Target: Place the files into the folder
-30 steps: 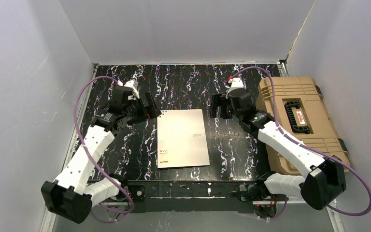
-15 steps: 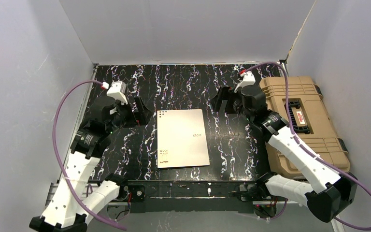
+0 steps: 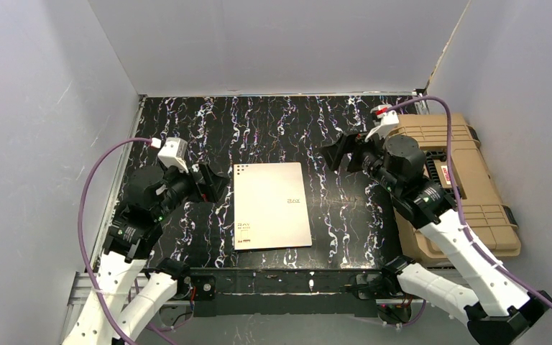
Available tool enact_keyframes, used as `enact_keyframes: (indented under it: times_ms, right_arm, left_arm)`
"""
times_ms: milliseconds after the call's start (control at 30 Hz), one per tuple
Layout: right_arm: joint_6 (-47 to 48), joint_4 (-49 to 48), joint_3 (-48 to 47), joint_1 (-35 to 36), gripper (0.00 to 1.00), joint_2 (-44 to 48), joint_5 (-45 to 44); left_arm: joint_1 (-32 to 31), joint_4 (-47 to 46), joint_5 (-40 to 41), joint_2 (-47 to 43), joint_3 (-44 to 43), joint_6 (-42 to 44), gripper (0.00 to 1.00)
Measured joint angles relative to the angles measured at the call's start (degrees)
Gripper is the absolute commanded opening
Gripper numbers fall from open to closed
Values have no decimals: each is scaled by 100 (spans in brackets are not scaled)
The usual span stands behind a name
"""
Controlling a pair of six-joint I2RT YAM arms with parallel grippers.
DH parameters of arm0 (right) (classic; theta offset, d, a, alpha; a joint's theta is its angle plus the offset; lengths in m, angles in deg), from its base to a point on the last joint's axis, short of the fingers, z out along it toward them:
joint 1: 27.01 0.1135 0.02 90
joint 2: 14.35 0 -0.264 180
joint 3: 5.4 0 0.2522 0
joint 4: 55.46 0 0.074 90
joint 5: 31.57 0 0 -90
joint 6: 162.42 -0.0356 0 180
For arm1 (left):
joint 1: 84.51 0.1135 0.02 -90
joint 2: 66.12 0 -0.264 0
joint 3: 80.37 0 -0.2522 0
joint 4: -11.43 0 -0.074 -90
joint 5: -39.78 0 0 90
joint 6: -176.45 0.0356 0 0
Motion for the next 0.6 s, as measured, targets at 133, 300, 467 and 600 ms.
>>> enact_keyframes:
  times_ms: [133, 300, 467, 600]
  right_arm:
    - [24, 0, 0, 0, 99, 188, -26]
    - [63, 7, 4, 0, 99, 227, -44]
    - [105, 9, 4, 0, 99, 227, -42]
    - [177, 20, 4, 0, 99, 254, 28]
  left_arm:
    - [0, -85, -94, 13, 96, 7, 98]
    - [-2, -105, -160, 31, 98, 24, 98]
    - [0, -111, -164, 26, 127, 37, 98]
    - [0, -105, -166, 33, 181, 44, 98]
